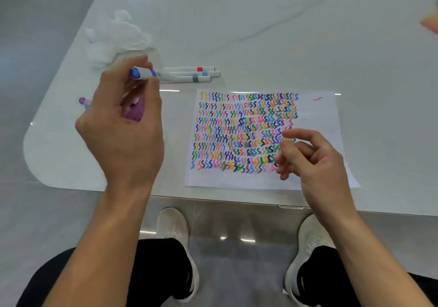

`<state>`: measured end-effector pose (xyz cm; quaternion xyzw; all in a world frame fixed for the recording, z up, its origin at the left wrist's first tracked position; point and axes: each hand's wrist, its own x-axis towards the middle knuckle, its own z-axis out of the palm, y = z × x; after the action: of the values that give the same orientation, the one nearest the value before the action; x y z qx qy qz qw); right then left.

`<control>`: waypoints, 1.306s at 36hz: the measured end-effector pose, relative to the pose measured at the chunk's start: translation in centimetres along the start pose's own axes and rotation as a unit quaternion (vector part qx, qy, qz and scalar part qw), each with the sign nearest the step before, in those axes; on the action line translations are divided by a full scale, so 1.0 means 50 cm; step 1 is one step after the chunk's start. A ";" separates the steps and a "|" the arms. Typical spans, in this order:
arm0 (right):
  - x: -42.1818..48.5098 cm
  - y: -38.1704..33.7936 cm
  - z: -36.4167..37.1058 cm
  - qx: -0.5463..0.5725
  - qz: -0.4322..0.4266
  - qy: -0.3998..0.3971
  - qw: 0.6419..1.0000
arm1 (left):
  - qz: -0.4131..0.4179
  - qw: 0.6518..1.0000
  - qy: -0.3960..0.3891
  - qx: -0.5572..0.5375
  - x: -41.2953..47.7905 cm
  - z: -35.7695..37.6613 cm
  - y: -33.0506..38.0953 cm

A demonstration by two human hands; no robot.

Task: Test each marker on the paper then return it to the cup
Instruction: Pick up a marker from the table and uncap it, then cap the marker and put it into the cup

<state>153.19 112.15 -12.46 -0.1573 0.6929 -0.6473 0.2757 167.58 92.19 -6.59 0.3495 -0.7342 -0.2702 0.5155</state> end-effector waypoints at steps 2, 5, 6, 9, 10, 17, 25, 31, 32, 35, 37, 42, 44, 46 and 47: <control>0.000 0.001 0.001 -0.004 -0.002 -0.002 1.000 | 0.018 1.000 0.022 0.008 0.013 -0.009 -0.009; 0.000 0.001 0.004 -0.008 -0.006 -0.003 1.000 | 0.042 0.998 0.040 0.029 0.028 -0.021 -0.017; -0.001 0.001 0.005 -0.009 -0.006 -0.003 1.000 | 0.047 0.997 0.045 0.039 0.030 -0.023 -0.020; 0.000 0.001 0.006 -0.019 -0.008 -0.002 1.000 | 0.050 0.995 0.049 0.066 0.034 -0.029 -0.027; 0.000 0.001 0.007 -0.023 -0.009 -0.003 1.000 | 0.048 0.995 0.048 0.069 0.035 -0.030 -0.029; 0.000 0.004 0.012 -0.033 -0.011 -0.004 0.999 | 0.041 0.991 0.015 0.129 0.035 -0.025 -0.042; 0.000 0.003 0.015 -0.032 -0.007 -0.003 0.999 | 0.013 0.971 -0.069 0.230 0.030 -0.022 -0.065; 0.001 0.005 0.017 -0.032 -0.005 -0.004 0.999 | 0.001 0.962 -0.088 0.258 0.027 -0.016 -0.077; 0.002 0.006 0.017 -0.033 -0.005 -0.004 0.999 | 0.003 0.961 -0.090 0.261 0.026 -0.016 -0.079; 0.002 0.007 0.018 -0.032 -0.006 -0.005 0.999 | 0.008 0.960 -0.093 0.265 0.024 -0.016 -0.076; 0.002 0.008 0.017 -0.034 -0.006 -0.005 0.999 | 0.020 0.961 -0.090 0.260 0.021 -0.015 -0.071; 0.003 0.007 0.011 -0.036 -0.005 -0.002 0.999 | 0.063 0.965 -0.071 0.243 0.012 -0.008 -0.057; 0.001 0.007 0.006 -0.031 -0.004 0.001 0.999 | 0.076 0.966 -0.068 0.237 0.006 -0.002 -0.051; 0.000 0.005 0.001 -0.030 -0.004 0.002 1.000 | 0.093 0.966 -0.070 0.230 -0.001 0.006 -0.045; 0.000 0.005 -0.002 -0.029 -0.004 0.003 1.000 | 0.100 0.966 -0.071 0.227 -0.005 0.011 -0.042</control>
<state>153.19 112.25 -12.68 -0.1662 0.7113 -0.6290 0.2662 167.59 91.11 -8.49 0.3621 -0.8425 -0.0677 0.3931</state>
